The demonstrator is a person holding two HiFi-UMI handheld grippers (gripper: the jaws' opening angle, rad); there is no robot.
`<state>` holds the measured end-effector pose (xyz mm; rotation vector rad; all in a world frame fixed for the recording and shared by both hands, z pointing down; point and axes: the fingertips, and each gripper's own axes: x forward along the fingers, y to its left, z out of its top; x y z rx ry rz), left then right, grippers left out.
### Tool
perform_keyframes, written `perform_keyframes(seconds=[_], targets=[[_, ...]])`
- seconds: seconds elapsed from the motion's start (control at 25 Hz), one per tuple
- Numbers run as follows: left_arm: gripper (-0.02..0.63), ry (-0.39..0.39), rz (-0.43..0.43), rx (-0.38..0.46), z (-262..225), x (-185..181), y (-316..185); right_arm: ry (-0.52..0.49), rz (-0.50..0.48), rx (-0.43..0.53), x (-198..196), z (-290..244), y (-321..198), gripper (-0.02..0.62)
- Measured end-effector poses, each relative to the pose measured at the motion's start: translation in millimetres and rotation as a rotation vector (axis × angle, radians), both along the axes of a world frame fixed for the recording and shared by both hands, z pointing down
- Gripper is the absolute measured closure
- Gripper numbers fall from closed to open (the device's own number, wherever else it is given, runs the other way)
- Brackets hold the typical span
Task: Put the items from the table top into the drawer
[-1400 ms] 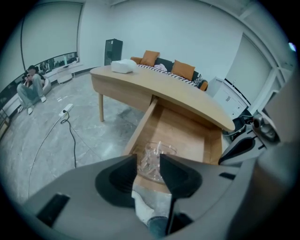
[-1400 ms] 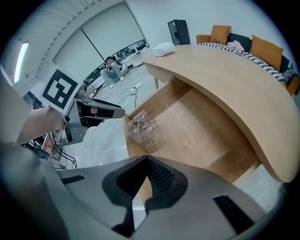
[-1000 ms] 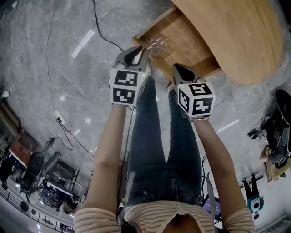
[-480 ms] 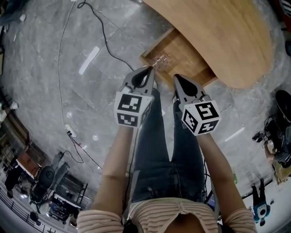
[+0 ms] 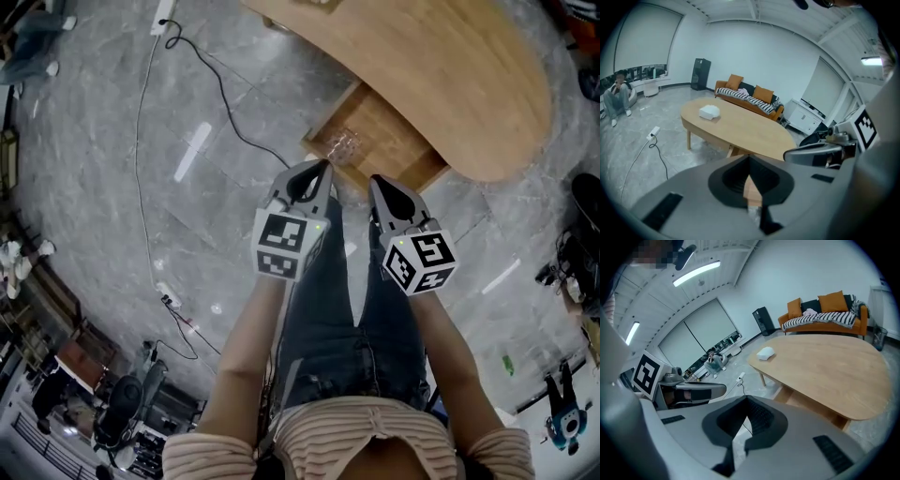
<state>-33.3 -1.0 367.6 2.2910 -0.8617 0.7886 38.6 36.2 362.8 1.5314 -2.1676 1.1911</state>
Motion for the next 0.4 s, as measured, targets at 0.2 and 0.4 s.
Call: perform_keyframes(seconds=[0.2, 0.4], targets=[[0.592, 0.029, 0.082, -0.005, -5.5, 1.1, -11.5, 0.003, 0.086, -0.006, -11.3, -3.4, -1.1, 0.586], [0.592, 0.036, 0.147, -0.026, 0.2, 0.8, -21.1, 0.007, 0.149, -0.009, -17.6, -5.2, -6.7, 0.586]])
